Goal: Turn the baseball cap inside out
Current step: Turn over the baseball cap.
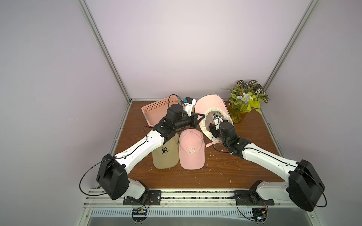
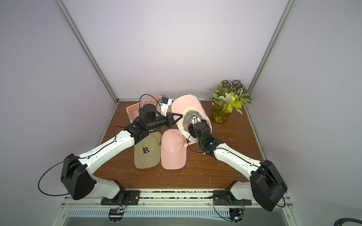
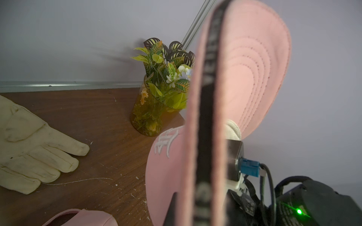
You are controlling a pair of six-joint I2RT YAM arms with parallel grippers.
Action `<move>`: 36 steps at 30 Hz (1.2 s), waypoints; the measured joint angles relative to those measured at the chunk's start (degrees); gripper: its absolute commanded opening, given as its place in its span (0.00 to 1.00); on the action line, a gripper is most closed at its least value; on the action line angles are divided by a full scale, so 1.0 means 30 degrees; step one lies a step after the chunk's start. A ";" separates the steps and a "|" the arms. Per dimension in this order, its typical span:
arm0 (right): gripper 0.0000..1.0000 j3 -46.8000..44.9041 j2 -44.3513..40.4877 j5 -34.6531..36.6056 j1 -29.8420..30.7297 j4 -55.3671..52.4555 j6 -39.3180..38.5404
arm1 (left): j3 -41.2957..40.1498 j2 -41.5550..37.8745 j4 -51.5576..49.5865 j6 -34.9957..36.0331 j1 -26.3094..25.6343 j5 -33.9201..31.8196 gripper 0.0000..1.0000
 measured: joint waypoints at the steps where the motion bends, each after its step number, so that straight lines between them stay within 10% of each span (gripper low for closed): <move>1: 0.73 0.0000 -0.0073 -0.0357 -0.0007 -0.0270 -0.0015 | -0.0015 0.0000 -0.0007 0.0131 -0.0029 -0.0007 0.01; 13: 0.67 0.1071 -0.1486 -0.7577 -0.0131 -0.1494 0.0131 | -0.0124 0.0291 0.1610 0.0685 -0.0066 0.1355 0.01; 36: 0.65 0.2608 -0.0765 -0.5304 -0.0117 -0.5370 0.1107 | -0.0466 0.0175 0.1814 0.1195 -0.0095 -0.0087 0.01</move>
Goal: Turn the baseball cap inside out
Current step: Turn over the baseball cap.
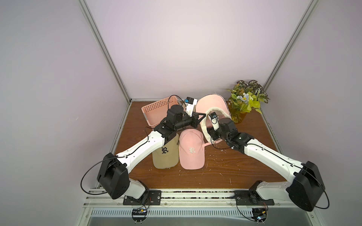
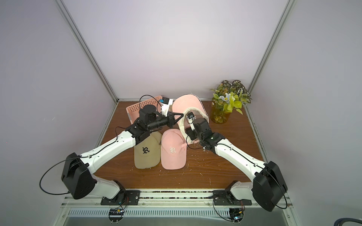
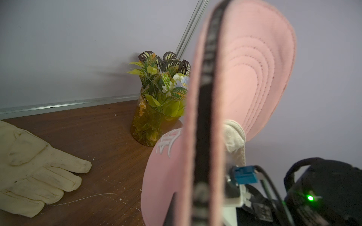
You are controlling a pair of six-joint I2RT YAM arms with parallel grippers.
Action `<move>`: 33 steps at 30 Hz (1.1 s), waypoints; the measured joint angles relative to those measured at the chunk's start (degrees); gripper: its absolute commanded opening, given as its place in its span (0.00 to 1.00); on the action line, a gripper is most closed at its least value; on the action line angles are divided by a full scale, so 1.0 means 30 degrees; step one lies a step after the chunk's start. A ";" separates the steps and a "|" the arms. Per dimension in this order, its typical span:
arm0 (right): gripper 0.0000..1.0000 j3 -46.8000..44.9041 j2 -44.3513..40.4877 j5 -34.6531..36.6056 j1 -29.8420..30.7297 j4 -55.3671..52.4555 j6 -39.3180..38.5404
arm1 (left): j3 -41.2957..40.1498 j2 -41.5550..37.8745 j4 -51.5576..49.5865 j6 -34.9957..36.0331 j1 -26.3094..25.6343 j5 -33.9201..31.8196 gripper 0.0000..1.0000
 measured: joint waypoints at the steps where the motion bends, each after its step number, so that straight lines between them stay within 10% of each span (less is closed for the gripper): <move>1: 0.64 -0.0211 -0.0517 -0.0015 0.0000 0.0379 0.0073 | 0.0000 0.0000 0.0000 -0.0015 0.0000 -0.0087 0.01; 21: 0.51 0.0743 0.2091 0.6958 0.0007 0.0109 0.0750 | -0.0007 -0.0335 -0.0605 -0.0204 -0.0561 -0.2550 0.00; 33: 0.76 0.0954 0.1435 0.4197 0.0000 0.0168 0.1370 | -0.0051 -0.0386 -0.0510 0.0175 -0.0634 -0.3322 0.00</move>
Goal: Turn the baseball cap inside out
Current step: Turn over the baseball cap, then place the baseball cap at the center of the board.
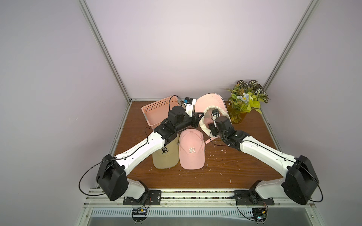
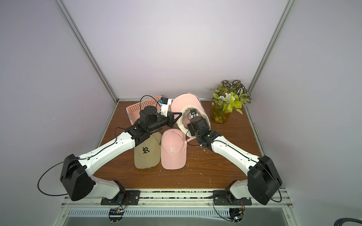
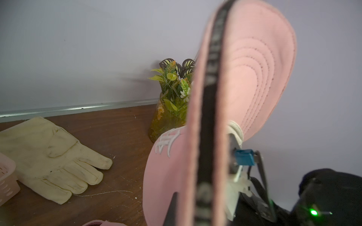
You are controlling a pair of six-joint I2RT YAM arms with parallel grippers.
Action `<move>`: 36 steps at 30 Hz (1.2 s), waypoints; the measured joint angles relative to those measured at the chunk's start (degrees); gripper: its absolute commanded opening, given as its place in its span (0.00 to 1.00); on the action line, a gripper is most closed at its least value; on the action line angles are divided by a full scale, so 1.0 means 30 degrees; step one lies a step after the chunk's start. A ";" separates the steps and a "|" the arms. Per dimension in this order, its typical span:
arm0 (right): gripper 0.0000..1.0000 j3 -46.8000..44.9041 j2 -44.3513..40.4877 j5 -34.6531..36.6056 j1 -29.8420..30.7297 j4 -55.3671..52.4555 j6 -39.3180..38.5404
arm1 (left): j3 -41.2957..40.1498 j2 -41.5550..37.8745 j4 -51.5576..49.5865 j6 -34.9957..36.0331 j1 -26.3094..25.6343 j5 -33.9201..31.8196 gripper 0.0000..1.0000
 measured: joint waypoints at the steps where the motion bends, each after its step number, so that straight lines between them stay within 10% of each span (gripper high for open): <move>1: 0.77 -0.0175 -0.0685 -0.0488 -0.0015 0.0233 0.0051 | -0.0080 -0.0007 0.0233 0.0080 0.0000 -0.0117 0.00; 17: 0.82 -0.1304 -0.6506 -1.0309 -0.3024 0.2419 0.4386 | -0.5457 0.0015 1.2152 0.0270 0.1807 -0.0685 0.00; 36: 0.70 0.0794 -0.6142 -1.5161 -0.5238 0.4291 1.7646 | -0.7956 0.3461 2.5318 0.3985 0.1807 0.0029 0.00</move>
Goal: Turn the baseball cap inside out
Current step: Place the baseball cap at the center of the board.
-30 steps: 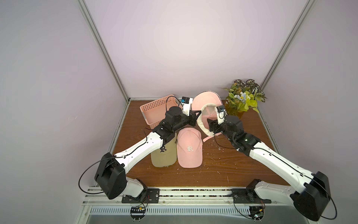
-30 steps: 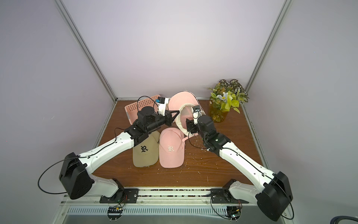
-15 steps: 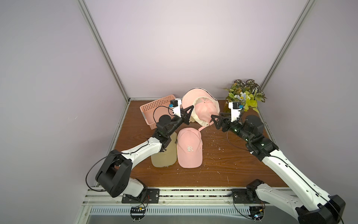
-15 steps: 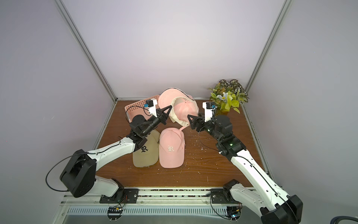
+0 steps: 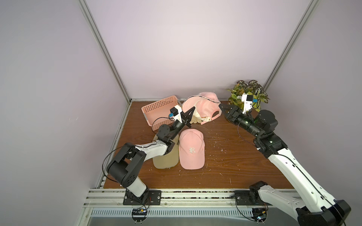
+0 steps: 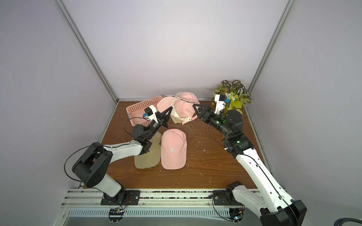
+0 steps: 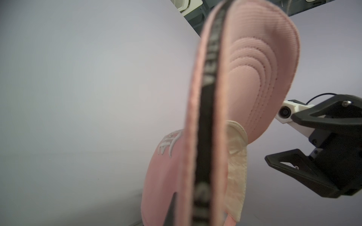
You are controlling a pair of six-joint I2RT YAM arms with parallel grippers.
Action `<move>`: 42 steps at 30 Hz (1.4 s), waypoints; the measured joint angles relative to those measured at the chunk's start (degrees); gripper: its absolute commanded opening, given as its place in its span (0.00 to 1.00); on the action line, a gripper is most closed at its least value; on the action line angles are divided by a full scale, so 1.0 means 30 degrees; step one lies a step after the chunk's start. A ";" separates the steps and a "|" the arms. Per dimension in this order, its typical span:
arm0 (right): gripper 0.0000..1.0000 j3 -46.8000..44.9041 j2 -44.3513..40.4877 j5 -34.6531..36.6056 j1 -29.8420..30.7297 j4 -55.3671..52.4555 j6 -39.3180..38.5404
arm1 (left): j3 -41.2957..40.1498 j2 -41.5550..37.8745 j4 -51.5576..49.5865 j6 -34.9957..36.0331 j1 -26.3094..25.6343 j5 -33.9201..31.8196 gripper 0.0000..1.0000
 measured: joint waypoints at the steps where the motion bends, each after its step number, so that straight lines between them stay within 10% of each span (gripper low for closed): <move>1: 0.70 0.0000 0.0095 0.0000 -0.0022 0.0073 0.0350 | -0.0029 0.0087 0.0175 0.0095 0.0000 0.0109 0.00; 14: 0.64 -0.0561 0.1158 0.0015 -0.0102 0.1894 0.2951 | -0.0029 0.0109 0.0510 0.2055 -0.0372 0.0699 0.00; 22: 0.35 -0.0838 0.1260 0.0284 -0.0182 0.2208 0.3315 | -0.0029 -0.0080 -0.0080 0.3810 -0.0794 0.1122 0.01; 30: 0.00 -0.1260 0.1115 0.1231 -0.0503 0.2244 0.2892 | -0.0211 -0.1071 -0.1188 0.5450 -0.1035 0.2951 0.67; 42: 0.00 -0.3723 0.0087 0.1515 -0.1676 0.2076 -0.0918 | -0.4248 -0.6754 -0.6295 0.6936 -0.1654 0.4692 0.81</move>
